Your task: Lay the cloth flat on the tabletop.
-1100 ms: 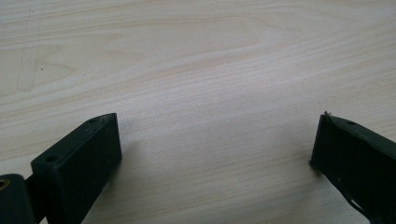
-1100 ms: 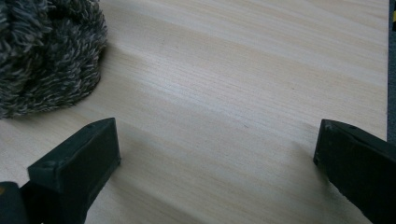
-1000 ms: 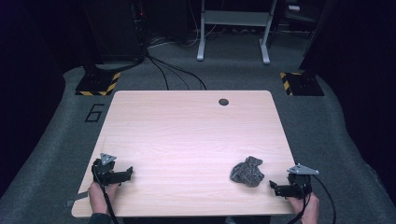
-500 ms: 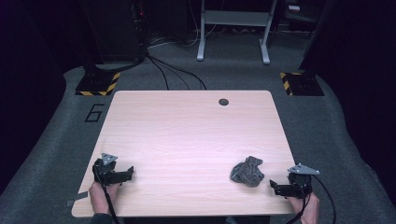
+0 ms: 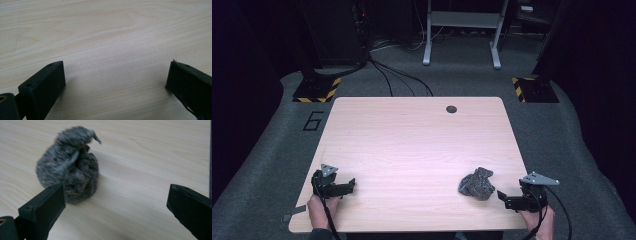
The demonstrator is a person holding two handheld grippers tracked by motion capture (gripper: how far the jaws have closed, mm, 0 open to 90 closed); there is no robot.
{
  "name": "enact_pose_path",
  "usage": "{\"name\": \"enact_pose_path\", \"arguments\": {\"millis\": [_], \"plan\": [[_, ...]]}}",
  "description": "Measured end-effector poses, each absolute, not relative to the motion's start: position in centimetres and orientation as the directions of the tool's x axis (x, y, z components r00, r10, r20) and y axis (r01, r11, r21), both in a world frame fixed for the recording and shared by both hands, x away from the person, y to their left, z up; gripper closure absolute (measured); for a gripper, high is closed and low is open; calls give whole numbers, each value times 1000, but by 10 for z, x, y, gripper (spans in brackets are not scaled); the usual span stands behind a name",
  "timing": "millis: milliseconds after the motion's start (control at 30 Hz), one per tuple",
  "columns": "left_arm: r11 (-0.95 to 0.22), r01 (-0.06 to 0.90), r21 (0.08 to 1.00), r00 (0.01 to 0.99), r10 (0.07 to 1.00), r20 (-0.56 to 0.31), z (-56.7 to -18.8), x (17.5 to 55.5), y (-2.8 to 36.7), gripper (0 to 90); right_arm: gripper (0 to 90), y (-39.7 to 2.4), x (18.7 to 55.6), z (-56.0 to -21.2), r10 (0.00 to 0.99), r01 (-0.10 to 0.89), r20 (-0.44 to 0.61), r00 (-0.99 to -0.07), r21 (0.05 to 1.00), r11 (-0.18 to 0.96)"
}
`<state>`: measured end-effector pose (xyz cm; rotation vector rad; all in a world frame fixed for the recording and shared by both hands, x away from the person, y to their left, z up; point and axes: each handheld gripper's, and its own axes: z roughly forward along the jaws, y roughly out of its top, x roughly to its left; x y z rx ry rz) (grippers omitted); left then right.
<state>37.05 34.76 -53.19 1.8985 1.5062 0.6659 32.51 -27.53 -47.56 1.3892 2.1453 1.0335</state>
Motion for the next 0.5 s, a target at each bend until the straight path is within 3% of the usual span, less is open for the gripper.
{"name": "enact_pose_path", "arguments": {"millis": [500], "plan": [[-151, 664, 732, 221, 975, 1, -532, 371, 348, 21, 17, -228, 340, -471, 835, 604, 81, -543, 729, 322]]}}
